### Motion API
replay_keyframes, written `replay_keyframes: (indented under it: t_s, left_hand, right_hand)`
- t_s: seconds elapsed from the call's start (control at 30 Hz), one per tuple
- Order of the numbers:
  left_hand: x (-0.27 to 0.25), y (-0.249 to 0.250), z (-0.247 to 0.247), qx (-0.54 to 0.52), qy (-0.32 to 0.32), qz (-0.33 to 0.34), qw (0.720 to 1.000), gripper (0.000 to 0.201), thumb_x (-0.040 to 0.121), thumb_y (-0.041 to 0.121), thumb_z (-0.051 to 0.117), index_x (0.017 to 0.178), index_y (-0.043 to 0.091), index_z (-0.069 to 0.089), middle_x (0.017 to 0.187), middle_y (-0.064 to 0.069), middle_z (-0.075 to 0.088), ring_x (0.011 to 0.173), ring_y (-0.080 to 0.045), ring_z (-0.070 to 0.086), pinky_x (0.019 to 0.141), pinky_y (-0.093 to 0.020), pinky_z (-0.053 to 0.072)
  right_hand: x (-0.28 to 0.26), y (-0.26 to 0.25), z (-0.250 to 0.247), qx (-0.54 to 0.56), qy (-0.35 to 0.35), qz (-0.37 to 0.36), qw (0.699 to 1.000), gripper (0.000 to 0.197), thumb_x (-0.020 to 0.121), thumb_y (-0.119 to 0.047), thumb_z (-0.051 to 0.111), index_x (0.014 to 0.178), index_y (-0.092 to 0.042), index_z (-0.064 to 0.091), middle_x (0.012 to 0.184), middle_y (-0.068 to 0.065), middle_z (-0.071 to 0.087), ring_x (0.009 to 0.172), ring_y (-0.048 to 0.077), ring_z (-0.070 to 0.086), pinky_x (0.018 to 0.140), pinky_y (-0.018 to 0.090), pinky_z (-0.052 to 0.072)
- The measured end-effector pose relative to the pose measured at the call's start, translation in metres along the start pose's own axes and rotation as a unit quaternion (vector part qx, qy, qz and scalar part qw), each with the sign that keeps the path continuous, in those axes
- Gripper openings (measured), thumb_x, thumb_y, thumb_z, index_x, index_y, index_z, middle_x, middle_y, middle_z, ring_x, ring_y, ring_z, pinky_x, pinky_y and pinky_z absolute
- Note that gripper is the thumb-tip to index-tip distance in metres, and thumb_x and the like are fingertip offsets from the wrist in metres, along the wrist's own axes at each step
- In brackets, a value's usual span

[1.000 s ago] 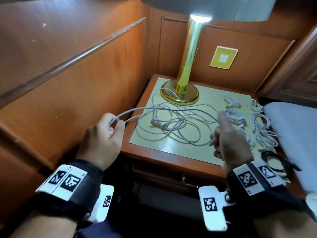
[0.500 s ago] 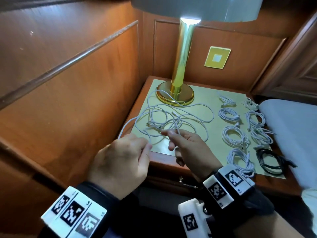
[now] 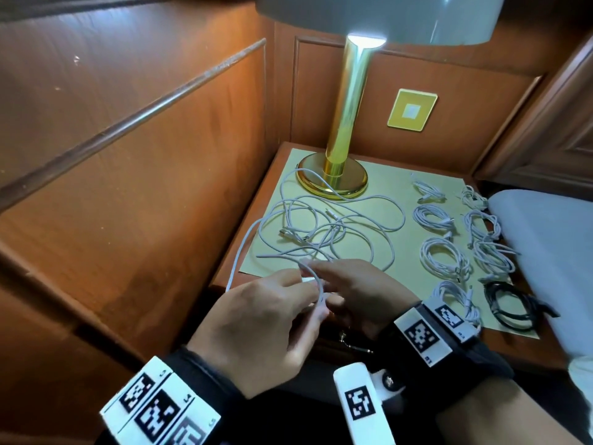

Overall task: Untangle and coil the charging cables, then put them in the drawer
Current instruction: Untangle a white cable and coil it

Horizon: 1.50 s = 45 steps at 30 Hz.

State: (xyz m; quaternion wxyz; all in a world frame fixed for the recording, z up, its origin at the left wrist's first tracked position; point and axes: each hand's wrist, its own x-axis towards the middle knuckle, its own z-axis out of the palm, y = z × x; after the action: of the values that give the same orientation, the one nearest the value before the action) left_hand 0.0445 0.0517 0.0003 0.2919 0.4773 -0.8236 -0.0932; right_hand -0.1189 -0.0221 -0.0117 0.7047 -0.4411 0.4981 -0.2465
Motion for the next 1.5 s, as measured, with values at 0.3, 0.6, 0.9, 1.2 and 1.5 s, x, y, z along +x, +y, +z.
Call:
replay_keyframes:
  t_s: [0.3, 0.6, 0.9, 1.2, 1.5]
  left_hand:
    - [0.002, -0.032, 0.012, -0.039, -0.019, -0.028, 0.999, 0.028, 0.096, 0.036, 0.048, 0.09, 0.02, 0.071, 0.082, 0.004, 0.061, 0.074, -0.02, 0.063, 0.067, -0.039, 0.053]
    - [0.005, -0.037, 0.014, -0.029, -0.012, -0.05, 0.998, 0.03, 0.091, 0.041, 0.049, 0.085, 0.021, 0.071, 0.078, 0.005, 0.066, 0.075, -0.02, 0.065, 0.066, -0.038, 0.054]
    - [0.002, -0.081, -0.01, 0.11, 0.242, -0.239, 0.934, 0.021, 0.09, 0.013, 0.058, 0.096, 0.017, 0.078, 0.096, -0.015, 0.058, 0.085, -0.04, 0.059, 0.079, -0.039, 0.047]
    - [-0.006, -0.013, -0.002, -0.054, 0.127, 0.019, 0.99, 0.044, 0.086, -0.004, 0.059, 0.123, 0.017, 0.071, 0.107, 0.002, 0.065, 0.101, -0.007, 0.064, 0.092, -0.017, 0.048]
    - [-0.005, -0.01, 0.003, -0.04, -0.008, 0.136, 0.99, 0.042, 0.089, -0.002, 0.055, 0.12, 0.02, 0.073, 0.117, -0.002, 0.068, 0.116, -0.024, 0.062, 0.093, -0.037, 0.053]
  right_hand:
    - [-0.01, -0.019, -0.007, 0.004, 0.023, -0.047, 0.999, 0.043, 0.079, -0.041, 0.074, 0.109, -0.011, 0.068, 0.088, 0.002, 0.073, 0.046, 0.01, 0.024, 0.048, 0.026, 0.018]
    - [-0.006, -0.019, -0.011, 0.05, 0.132, -0.116, 0.983, 0.018, 0.094, -0.003, 0.056, 0.1, -0.011, 0.071, 0.069, 0.002, 0.053, 0.043, 0.008, 0.033, 0.042, 0.022, 0.026]
    - [0.003, -0.015, -0.055, -0.078, 0.322, -0.058, 0.942, 0.021, 0.094, -0.03, 0.059, 0.089, -0.01, 0.059, 0.072, 0.008, 0.043, 0.047, 0.016, 0.031, 0.042, 0.022, 0.026]
    - [0.01, -0.009, -0.001, -0.09, 0.059, -0.005, 0.994, 0.062, 0.079, -0.079, 0.055, 0.085, -0.019, 0.073, 0.055, -0.005, 0.046, 0.045, 0.01, 0.035, 0.048, 0.025, 0.027]
    - [0.001, -0.01, 0.002, -0.033, -0.084, -0.104, 0.99, 0.061, 0.071, -0.049, 0.081, 0.103, 0.002, 0.071, 0.095, 0.024, 0.066, 0.088, 0.032, 0.062, 0.081, 0.04, 0.045]
